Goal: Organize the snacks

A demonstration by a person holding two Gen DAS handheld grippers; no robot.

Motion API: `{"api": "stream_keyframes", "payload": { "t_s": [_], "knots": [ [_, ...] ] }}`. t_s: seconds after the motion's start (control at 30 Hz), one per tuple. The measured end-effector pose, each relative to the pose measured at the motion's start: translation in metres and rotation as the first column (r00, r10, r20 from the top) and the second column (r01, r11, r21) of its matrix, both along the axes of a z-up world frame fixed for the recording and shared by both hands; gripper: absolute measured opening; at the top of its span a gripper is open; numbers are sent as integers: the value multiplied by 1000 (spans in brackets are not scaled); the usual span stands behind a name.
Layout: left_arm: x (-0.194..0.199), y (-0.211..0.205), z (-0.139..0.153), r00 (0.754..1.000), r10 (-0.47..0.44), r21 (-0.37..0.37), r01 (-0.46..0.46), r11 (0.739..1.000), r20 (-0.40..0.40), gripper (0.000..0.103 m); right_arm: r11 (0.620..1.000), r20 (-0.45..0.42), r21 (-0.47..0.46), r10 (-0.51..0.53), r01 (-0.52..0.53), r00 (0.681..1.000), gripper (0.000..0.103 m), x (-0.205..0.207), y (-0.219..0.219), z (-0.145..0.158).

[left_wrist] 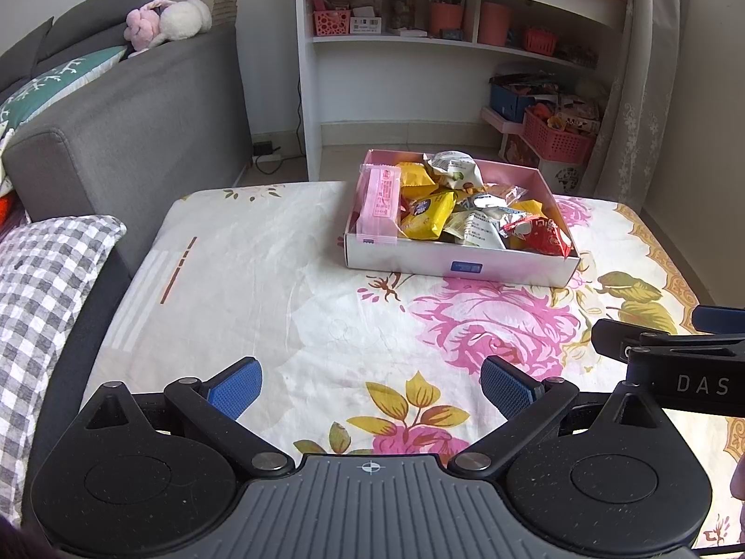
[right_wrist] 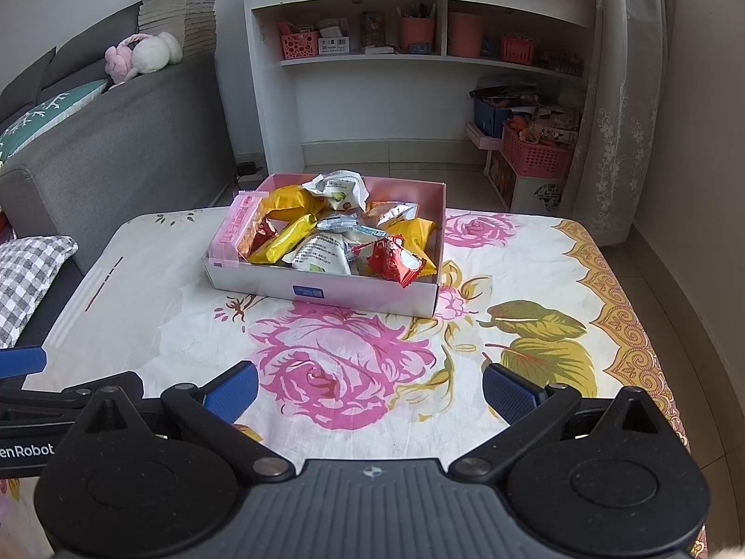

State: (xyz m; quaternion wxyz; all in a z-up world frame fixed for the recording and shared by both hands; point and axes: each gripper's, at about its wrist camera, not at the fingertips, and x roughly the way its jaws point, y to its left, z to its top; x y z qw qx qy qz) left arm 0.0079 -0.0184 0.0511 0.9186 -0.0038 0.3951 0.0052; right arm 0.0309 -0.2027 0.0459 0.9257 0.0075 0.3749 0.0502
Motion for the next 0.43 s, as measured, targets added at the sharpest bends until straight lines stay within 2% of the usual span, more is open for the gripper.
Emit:
{"api": "stream_keyframes", "payload": {
  "t_s": [0.43],
  "knots": [
    [-2, 0, -4, 1000, -8, 3, 8, 1000, -4, 101, 1000, -1, -2, -1, 1, 1000, 96, -1, -1, -2]
  ]
}}
